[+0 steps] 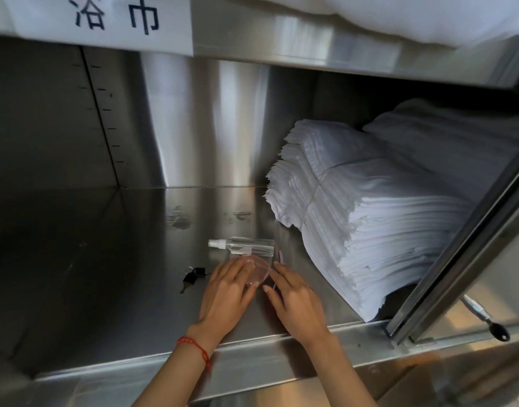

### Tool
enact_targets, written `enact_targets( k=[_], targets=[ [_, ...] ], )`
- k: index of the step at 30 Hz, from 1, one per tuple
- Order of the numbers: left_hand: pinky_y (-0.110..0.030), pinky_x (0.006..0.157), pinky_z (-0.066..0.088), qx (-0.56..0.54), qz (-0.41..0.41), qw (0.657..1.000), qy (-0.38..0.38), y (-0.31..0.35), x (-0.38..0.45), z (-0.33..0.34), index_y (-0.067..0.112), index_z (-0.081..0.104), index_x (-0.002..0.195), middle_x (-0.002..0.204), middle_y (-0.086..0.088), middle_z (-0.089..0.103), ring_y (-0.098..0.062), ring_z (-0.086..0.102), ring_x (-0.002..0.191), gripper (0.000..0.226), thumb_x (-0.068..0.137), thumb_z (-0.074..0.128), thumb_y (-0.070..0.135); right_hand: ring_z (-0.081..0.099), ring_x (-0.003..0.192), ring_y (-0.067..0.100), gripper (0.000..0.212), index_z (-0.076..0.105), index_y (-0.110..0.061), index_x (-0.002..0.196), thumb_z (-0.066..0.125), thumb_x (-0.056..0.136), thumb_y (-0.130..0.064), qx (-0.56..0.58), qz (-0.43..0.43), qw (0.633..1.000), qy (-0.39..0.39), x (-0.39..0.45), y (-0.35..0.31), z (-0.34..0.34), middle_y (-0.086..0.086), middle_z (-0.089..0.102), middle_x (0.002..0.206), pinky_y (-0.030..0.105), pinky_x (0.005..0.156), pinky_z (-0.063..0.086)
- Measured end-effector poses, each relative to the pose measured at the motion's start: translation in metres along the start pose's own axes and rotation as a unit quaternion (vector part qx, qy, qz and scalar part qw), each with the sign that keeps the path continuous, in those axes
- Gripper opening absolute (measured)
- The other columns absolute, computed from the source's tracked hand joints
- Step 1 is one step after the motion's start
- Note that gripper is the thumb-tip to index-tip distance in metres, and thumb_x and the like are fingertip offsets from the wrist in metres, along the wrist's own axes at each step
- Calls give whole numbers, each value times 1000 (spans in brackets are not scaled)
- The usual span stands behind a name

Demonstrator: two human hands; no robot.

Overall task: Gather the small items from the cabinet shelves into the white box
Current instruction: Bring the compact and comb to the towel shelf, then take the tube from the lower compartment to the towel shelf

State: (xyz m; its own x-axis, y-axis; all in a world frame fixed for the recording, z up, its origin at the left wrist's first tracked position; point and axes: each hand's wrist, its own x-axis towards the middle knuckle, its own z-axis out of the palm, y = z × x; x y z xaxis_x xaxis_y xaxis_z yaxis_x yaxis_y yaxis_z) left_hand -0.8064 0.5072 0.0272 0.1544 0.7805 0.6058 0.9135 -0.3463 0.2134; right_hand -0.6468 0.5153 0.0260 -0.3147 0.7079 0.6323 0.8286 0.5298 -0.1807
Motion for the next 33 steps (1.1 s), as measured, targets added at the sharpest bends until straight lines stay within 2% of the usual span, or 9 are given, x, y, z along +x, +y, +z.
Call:
enact_targets(
  k=[8, 11, 14, 18, 21, 24, 28, 31, 33],
  targets=[
    [-50, 81, 52, -15, 55, 998, -11, 16, 7, -3, 1, 72, 102, 107, -16, 70, -31, 67, 100, 44, 63, 86, 12, 62, 111, 25, 29, 70, -5, 109, 73, 82, -17, -5, 45, 999, -7, -10, 3, -21, 11, 66, 117, 33, 85, 54],
    [-47, 98, 44, -32, 61, 997, -36, 26, 9, 4, 1, 68, 111, 117, -17, 65, -30, 62, 110, 41, 75, 78, 16, 66, 103, 24, 31, 71, -6, 105, 77, 78, -20, -53, 58, 997, 9, -19, 8, -33, 11, 68, 113, 33, 79, 56],
    [-41, 107, 32, -62, 56, 994, -67, 43, 12, 9, 3, 62, 122, 130, -15, 57, -29, 53, 123, 41, 85, 69, 19, 63, 110, 24, 35, 67, -8, 115, 72, 83, -23, -76, 87, 993, 4, -32, 17, -45, 10, 65, 119, 36, 87, 53],
    [-48, 77, 54, -61, 110, 990, -66, 71, 15, 10, 1, 73, 100, 107, -17, 69, -31, 68, 96, 45, 60, 88, 14, 65, 106, 26, 35, 70, -9, 107, 79, 76, -21, -119, 102, 988, 12, -48, 30, -61, 12, 68, 113, 37, 86, 53],
    [-46, 74, 55, -62, 131, 987, -65, 89, 17, 15, 3, 74, 98, 105, -15, 71, -28, 69, 93, 46, 57, 89, 16, 66, 104, 27, 35, 72, -9, 104, 81, 73, -23, -148, 115, 982, 23, -58, 38, -75, 12, 69, 111, 38, 83, 54],
    [-45, 84, 52, -73, 142, 984, -76, 105, 16, 20, 3, 72, 106, 112, -15, 68, -28, 66, 102, 43, 67, 84, 17, 64, 107, 27, 35, 71, -8, 107, 77, 78, -25, -163, 129, 978, 16, -68, 45, -87, 12, 67, 115, 40, 87, 52],
    [-38, 111, 29, -89, 139, 980, -112, 121, 14, 28, 8, 53, 133, 141, -12, 47, -25, 42, 133, 44, 93, 57, 27, 63, 108, 29, 34, 71, -7, 108, 76, 79, -24, -162, 138, 977, 17, -77, 51, -102, 14, 67, 115, 43, 86, 53],
    [-30, 117, 15, -82, 139, 977, -136, 128, 12, 31, 17, 38, 144, 152, -3, 31, -16, 23, 142, 49, 99, 39, 37, 65, 104, 28, 34, 72, -8, 105, 79, 76, -24, -171, 136, 975, 24, -82, 52, -110, 12, 69, 112, 42, 83, 55],
    [-32, 116, 19, -84, 138, 977, -137, 133, 11, 31, 14, 42, 141, 149, -6, 36, -19, 29, 140, 48, 98, 44, 36, 65, 106, 27, 33, 72, -9, 106, 76, 79, -27, -166, 140, 976, 20, -85, 52, -112, 11, 68, 114, 40, 84, 55]
  ],
)
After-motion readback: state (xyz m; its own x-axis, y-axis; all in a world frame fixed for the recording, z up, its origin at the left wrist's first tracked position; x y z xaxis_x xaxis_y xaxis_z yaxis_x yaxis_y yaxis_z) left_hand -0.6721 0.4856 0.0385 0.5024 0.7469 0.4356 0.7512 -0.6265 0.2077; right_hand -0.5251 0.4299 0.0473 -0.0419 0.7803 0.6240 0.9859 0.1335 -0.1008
